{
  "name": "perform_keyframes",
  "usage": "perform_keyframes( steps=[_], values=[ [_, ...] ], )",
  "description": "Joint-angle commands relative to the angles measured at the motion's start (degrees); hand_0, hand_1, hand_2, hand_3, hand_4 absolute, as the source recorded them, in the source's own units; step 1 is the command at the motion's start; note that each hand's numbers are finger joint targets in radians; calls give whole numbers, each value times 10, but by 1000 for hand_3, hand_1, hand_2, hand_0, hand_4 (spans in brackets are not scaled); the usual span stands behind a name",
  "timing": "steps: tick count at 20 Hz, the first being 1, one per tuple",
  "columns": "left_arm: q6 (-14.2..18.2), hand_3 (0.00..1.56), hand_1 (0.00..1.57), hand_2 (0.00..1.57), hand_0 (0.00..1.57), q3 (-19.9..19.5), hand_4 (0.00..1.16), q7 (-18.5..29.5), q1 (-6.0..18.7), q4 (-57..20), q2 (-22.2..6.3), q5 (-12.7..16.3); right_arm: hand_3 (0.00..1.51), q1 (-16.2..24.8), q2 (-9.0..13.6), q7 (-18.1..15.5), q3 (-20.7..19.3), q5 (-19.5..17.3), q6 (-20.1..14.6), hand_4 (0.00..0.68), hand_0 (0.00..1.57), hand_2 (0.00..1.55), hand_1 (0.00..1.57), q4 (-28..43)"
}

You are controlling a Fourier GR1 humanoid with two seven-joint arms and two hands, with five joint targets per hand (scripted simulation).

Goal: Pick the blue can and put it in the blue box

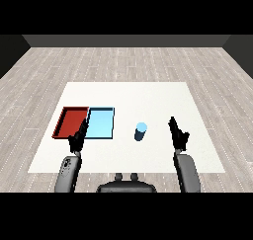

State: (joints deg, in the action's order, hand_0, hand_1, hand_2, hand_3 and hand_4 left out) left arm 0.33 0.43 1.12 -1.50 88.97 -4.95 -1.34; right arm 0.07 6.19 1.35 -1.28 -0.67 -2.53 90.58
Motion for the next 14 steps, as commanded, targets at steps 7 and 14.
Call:
perform_keyframes(
  steps=[7, 14],
  values=[
    [-9, 0, 0, 0, 0, -12, 0, 114, 40, 63, 46, 40, 0, -44, -53, -80, 12, 63, 49, 0, 0, 0, 0, 49],
    [-65, 0, 0, 0, 0, -30, 0, 233, 5, 19, 34, 74, 0, -9, -21, -133, -12, 102, 114, 0, 0, 0, 0, 40]
  ],
)
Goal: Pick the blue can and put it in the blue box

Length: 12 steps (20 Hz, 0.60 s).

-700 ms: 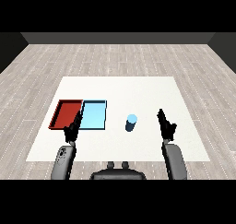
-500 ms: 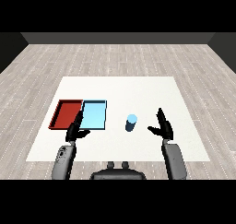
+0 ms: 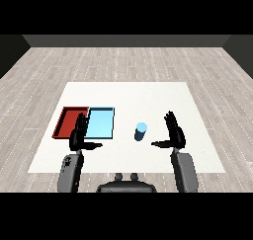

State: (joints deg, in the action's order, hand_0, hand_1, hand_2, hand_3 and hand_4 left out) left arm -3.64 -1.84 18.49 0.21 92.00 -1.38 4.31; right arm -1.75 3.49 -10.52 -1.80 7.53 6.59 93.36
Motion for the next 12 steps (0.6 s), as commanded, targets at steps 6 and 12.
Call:
perform_keyframes(
  steps=[6, 12],
  values=[
    [-30, 0, 0, 0, 0, -15, 0, 101, -23, -39, -2, 21, 0, -23, 11, -67, -32, 25, 39, 0, 0, 0, 0, -61],
    [14, 0, 0, 0, 0, 24, 0, 55, -9, -12, 13, 12, 0, -44, -1, -54, -21, 7, 18, 0, 0, 0, 0, -81]
  ],
)
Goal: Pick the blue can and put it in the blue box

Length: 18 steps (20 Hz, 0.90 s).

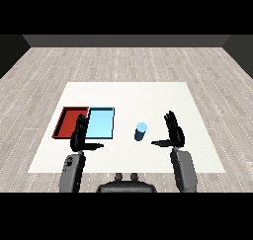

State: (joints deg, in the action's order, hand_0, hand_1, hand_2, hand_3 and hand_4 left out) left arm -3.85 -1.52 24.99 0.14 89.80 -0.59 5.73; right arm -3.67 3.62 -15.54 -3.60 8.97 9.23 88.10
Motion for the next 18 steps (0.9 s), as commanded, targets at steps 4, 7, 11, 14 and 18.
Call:
perform_keyframes(
  steps=[4, 7, 11, 14, 18],
  values=[
    [-7, 0, 0, 0, 0, -21, 0, 16, 32, -51, -6, 15, 0, 1, -25, -22, 13, -3, -3, 0, 0, 0, 0, -49],
    [5, 0, 0, 0, 0, -1, 0, 12, 18, -34, 5, 6, 0, -16, 8, 6, -18, 36, 35, 0, 0, 0, 0, -69],
    [13, 0, 0, 0, 0, -11, 0, -7, 46, -45, 0, 13, 0, -45, -21, -44, -7, -5, -2, 0, 0, 0, 0, -151],
    [37, 0, 0, 0, 0, 12, 0, 5, 27, -17, 5, 9, 0, -47, -9, 23, -14, 28, 0, 0, 0, 0, 0, -103],
    [-33, 0, 0, 0, 0, -38, 0, -17, -12, 23, -42, 57, 0, -58, -21, 0, -18, 36, 0, 0, 0, 0, 0, -156]
  ],
)
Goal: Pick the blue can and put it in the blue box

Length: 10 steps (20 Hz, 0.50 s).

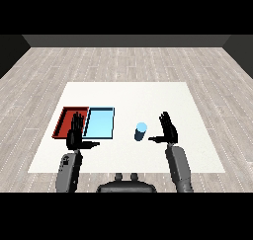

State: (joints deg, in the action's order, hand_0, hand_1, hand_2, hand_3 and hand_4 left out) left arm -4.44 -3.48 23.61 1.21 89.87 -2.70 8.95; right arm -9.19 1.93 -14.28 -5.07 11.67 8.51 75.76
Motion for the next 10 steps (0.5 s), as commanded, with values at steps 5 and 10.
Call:
perform_keyframes(
  steps=[5, 10],
  values=[
    [15, 0, 0, 0, 0, 15, 0, -5, -4, 20, 21, -2, 0, -13, -19, -22, 77, 4, -79, 0, 0, 0, 0, -47],
    [-15, 0, 0, 0, 0, 7, 0, 20, -42, 20, 11, 8, 0, 8, -11, 7, 39, 13, -28, 0, 0, 0, 0, -13]
  ],
)
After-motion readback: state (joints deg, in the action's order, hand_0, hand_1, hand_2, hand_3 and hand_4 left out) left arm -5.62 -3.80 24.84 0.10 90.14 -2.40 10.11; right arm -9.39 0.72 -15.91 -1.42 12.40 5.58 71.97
